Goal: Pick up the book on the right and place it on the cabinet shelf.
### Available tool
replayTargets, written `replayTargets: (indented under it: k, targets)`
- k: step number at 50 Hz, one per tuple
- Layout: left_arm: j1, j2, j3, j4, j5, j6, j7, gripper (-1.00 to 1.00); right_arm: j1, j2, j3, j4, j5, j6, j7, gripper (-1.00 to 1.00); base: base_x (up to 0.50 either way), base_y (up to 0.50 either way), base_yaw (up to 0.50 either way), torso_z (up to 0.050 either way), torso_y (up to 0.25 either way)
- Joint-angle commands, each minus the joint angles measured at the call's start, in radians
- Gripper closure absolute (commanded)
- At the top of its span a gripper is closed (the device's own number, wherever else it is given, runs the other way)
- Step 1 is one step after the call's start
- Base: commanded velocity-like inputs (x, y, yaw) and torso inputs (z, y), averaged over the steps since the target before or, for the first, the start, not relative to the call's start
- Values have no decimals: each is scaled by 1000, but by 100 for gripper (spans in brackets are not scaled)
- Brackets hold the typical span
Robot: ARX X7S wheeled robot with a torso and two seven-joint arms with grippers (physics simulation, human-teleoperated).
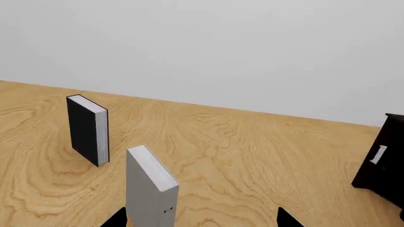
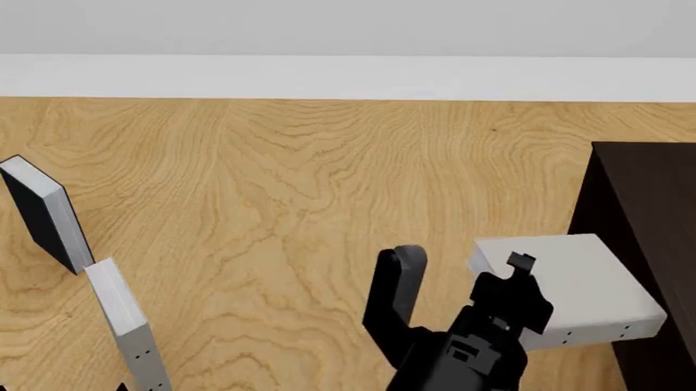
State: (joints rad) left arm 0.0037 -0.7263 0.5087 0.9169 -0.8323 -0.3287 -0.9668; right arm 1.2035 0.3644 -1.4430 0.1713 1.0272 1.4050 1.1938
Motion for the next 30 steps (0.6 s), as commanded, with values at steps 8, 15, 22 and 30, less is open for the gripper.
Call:
replayTargets:
  k: [8, 15, 22, 30]
  targets:
    - [-12, 11, -9, -5, -10, -20, 8, -100, -35, 32, -16, 48, -104, -44, -4, 100, 0, 0, 0, 0, 1]
    - [-17, 10, -10, -2, -17, -22, 2, -100, -49, 45, -17, 60, -107, -47, 4, 100, 0, 0, 0, 0, 1]
    - [-18, 10, -9, -4, -17, -17, 6, -100, -53, 49, -21, 88, -114, -34, 17, 100, 0, 0, 0, 1, 1]
    - [-9, 8, -10, -10, -9, -4, 14, -100, -49, 37, -48, 146, -141, -2, 37, 100, 0, 0, 0, 0, 1]
